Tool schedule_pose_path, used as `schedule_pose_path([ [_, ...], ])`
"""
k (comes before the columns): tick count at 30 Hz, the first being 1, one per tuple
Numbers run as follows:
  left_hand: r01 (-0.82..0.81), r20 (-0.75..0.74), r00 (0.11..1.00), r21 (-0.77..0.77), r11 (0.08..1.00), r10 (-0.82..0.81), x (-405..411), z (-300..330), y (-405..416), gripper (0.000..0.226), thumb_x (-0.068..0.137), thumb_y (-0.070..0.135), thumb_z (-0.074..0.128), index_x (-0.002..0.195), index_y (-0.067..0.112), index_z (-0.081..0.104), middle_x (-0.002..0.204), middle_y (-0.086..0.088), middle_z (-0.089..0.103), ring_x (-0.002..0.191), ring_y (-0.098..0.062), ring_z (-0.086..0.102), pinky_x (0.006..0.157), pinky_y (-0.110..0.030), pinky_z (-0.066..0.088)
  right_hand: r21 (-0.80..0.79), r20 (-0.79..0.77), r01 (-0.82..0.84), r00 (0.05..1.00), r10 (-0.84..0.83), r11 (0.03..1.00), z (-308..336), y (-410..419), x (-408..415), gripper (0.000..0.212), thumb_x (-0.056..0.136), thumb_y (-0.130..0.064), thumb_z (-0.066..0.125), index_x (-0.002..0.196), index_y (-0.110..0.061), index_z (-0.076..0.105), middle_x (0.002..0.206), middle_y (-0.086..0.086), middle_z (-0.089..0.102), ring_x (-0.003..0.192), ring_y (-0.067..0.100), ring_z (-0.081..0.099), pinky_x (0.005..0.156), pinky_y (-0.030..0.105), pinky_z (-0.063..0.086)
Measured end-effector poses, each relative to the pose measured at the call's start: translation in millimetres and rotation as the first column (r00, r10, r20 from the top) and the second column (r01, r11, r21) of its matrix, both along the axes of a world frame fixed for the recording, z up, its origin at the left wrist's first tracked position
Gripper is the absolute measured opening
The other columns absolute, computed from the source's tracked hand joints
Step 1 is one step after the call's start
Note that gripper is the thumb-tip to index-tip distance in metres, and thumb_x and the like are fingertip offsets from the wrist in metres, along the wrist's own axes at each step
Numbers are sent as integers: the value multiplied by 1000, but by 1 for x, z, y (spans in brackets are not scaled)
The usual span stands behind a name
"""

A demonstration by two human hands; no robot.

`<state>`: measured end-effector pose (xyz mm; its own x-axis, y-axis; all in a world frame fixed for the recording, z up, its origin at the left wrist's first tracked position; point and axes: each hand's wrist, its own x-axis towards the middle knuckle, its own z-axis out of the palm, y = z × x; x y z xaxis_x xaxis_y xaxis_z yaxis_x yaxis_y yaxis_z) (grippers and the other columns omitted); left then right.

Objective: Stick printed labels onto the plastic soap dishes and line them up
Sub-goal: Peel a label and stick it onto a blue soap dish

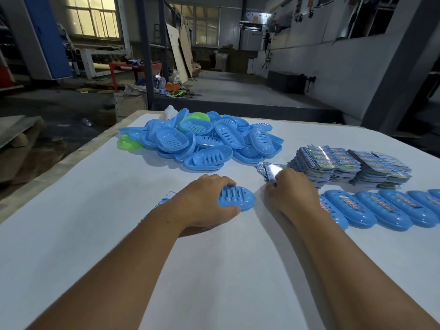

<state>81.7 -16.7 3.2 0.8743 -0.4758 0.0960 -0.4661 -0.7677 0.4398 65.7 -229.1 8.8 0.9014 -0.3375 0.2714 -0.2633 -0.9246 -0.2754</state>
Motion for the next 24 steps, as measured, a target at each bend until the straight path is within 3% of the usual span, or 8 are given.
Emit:
schedule_pose_path([
  [3,-52,8,999,4,999,52,-3,4,0,62,83,67,58,137,39,48,136,15,50,123,-8,46,103,-34,42,6,-13,3,1000,-3,1000,0,-1,0,19,86,-25,53,73,-11,53,85,11,65,82,34,56,65,30,37],
  [5,-185,74,980,-6,983,185,-4,12,3,47,94,57,48,134,34,53,137,7,53,122,-17,50,103,-42,44,13,-19,0,1000,0,1000,-1,-1,0,22,87,-26,53,71,-11,52,83,10,64,84,34,57,65,30,36],
  [8,-409,172,908,168,897,381,0,23,20,36,99,39,38,124,22,57,128,-7,55,114,-27,50,95,-44,45,-1,-7,-13,1000,13,1000,-1,-2,1,23,88,-28,53,76,-10,58,93,12,66,92,36,58,67,32,39],
  [10,-466,104,882,333,820,459,2,27,34,42,95,40,47,131,19,51,132,-9,50,118,-28,48,91,-41,45,-20,14,-24,1000,25,999,0,1,1,25,89,-30,54,87,-9,66,103,12,65,101,36,57,72,35,43],
  [12,-445,-4,876,381,810,483,2,32,43,49,90,40,58,133,18,51,133,-8,53,117,-26,53,86,-35,46,-29,39,-48,998,50,998,0,5,0,27,90,-32,54,96,-11,70,111,11,64,107,36,56,77,37,46],
  [17,-469,-78,860,268,841,504,2,38,46,47,85,32,73,127,17,56,124,-6,63,93,-19,56,54,-24,36,-3,71,-80,994,80,997,-1,13,1,33,91,-36,55,114,-19,71,123,9,63,115,34,55,87,39,46],
  [20,-512,-123,837,167,842,533,1,39,47,63,80,28,81,136,19,54,128,-6,63,93,-18,58,57,-26,37,34,110,-95,990,91,995,-1,14,1,36,93,-38,57,124,-23,68,130,6,61,121,32,51,93,39,44],
  [24,-517,-183,840,23,856,511,4,41,46,49,78,20,82,124,23,64,104,-3,69,73,-14,61,51,-25,42,80,168,-179,972,163,981,0,18,1,32,95,-38,59,121,-24,70,129,2,62,120,28,52,97,39,44],
])
